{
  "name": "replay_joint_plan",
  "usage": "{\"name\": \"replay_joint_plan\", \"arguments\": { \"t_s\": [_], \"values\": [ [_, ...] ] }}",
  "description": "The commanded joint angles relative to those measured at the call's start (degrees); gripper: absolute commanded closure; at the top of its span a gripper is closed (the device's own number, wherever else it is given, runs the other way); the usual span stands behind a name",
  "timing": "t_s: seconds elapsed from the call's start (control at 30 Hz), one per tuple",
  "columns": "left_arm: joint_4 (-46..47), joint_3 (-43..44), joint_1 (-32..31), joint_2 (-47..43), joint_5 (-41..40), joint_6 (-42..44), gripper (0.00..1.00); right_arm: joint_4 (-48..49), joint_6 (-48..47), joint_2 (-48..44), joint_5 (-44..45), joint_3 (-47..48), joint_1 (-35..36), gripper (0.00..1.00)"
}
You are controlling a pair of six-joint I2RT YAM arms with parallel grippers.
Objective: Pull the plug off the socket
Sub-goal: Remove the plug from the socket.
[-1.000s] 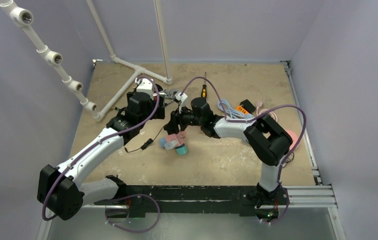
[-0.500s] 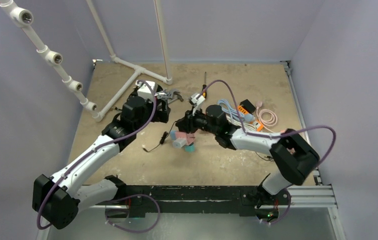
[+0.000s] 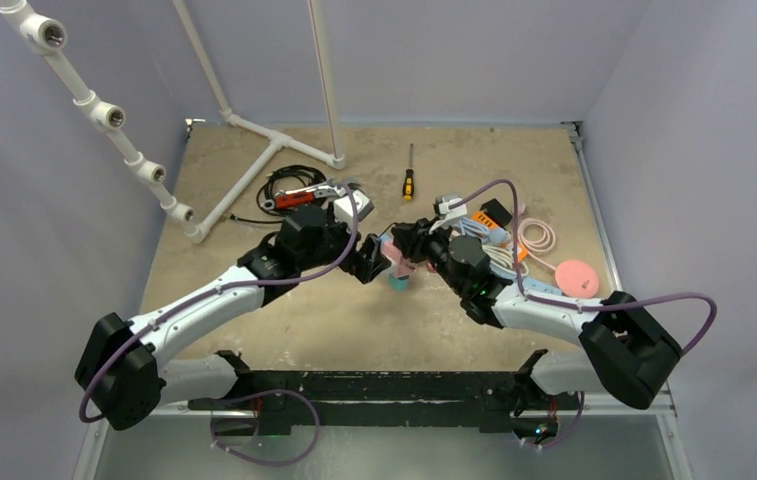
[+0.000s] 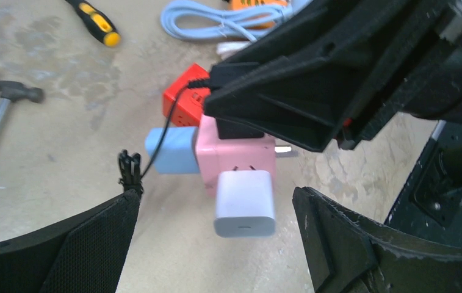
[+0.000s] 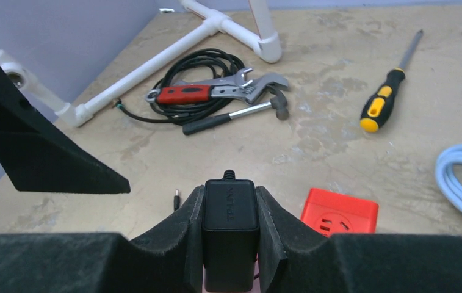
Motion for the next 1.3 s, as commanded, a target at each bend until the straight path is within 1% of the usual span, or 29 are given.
{"name": "replay_joint_plan", "arguments": {
  "t_s": [0.0, 0.13, 0.3, 0.4, 0.57, 0.77, 0.87, 0.97, 1.03, 1.27],
  "values": [
    [1.7, 0.6, -1.1, 2.4, 0.3, 1.2, 0.01, 10.0, 3.0, -2.7, 4.8, -0.1, 0.0, 1.0],
    [1.1, 1.3, -1.8, 5.6, -1.4, 0.6, 0.01, 10.6, 3.3, -3.4, 5.0, -0.7, 0.3, 1.0],
    [3.4, 1.0, -2.1, 9.0, 2.1, -2.2, 0.01, 11.4, 3.9, -3.7, 5.4, -1.2, 0.8, 1.0],
    [3.6, 1.2, -2.4, 11.0, 2.4, -3.3, 0.01, 11.5, 4.6, -3.7, 6.4, -1.4, 1.4, 1.0],
    [6.3, -0.2, -2.6, 9.9, 0.4, -4.6, 0.01, 11.2, 4.7, -3.5, 8.3, -1.2, 2.6, 1.0],
    [6.0, -0.2, -2.7, 10.0, -0.9, -4.5, 0.03, 10.1, 4.9, -3.1, 12.2, -0.3, 4.9, 1.0],
    [6.0, -0.2, -2.7, 10.4, -0.7, -4.4, 0.08, 9.9, 5.0, -2.7, 13.2, 0.0, 5.5, 1.0],
    [6.0, -0.1, -2.9, 10.7, -0.1, -4.4, 0.17, 9.7, 5.0, -2.2, 13.7, 0.4, 6.2, 1.0],
    [6.0, 0.1, -3.0, 10.9, -0.1, -4.4, 0.26, 9.5, 4.9, -1.9, 14.1, 0.6, 6.6, 1.0],
    [6.5, 0.2, -3.5, 11.9, 0.8, -4.5, 0.47, 9.4, 5.1, -1.1, 15.5, 1.0, 7.7, 1.0]
  ]
}}
